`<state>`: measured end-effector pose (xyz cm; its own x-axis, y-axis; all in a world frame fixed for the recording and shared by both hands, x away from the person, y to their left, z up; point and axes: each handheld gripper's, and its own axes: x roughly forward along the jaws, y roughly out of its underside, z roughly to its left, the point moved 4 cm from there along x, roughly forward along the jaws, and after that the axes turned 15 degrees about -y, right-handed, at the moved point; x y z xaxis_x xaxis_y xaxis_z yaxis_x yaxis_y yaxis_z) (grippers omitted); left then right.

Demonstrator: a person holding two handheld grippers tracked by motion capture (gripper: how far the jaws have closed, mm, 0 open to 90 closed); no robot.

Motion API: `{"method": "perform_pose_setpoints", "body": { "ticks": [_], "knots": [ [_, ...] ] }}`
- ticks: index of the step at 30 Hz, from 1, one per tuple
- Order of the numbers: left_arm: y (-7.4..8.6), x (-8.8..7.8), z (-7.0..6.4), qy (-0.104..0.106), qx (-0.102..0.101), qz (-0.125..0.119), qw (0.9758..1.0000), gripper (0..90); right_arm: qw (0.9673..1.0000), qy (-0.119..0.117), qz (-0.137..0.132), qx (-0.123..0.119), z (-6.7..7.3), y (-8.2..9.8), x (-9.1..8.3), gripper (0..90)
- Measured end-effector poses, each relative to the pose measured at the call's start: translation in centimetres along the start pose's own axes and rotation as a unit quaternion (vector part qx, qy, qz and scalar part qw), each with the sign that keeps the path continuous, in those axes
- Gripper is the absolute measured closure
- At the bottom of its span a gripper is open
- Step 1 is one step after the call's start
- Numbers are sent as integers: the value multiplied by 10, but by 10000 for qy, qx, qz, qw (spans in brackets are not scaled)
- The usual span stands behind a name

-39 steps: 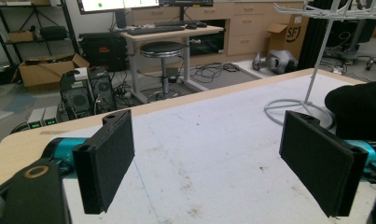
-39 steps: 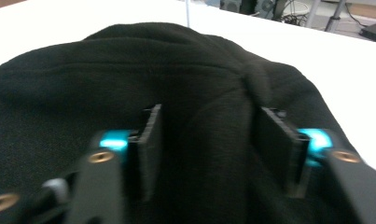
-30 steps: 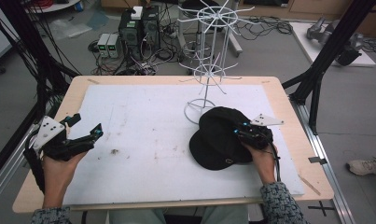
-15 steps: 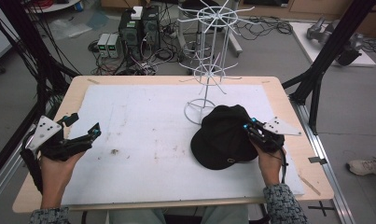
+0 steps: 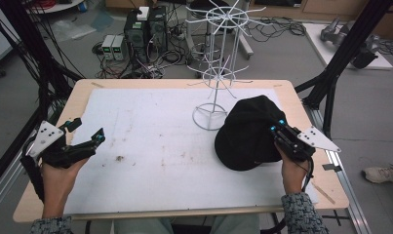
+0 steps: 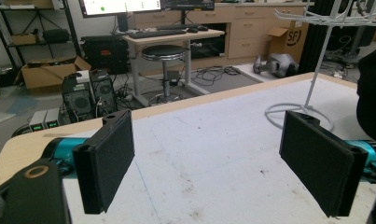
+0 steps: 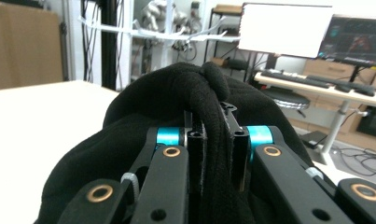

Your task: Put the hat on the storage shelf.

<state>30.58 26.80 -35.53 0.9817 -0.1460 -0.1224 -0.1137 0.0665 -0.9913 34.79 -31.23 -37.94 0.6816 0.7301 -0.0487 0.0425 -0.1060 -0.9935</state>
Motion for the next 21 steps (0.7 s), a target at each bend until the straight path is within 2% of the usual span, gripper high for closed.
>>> {"method": "perform_pose_setpoints", "body": {
  "ticks": [5,9,16,21],
  "knots": [
    [0,0,0,1,-10,-1,10000,182,9996,118,-259,35,-5,-8,-15,832],
    [0,0,0,1,-10,-2,10000,183,9989,200,-430,-70,-8,-19,-25,832],
    [-1,0,0,-1,-7,-2,10000,182,9974,302,-609,-219,-9,-37,-39,831],
    [-2,0,1,-9,-6,-23,10000,183,9968,284,-677,-323,-6,-49,-43,831]
  ]
}}
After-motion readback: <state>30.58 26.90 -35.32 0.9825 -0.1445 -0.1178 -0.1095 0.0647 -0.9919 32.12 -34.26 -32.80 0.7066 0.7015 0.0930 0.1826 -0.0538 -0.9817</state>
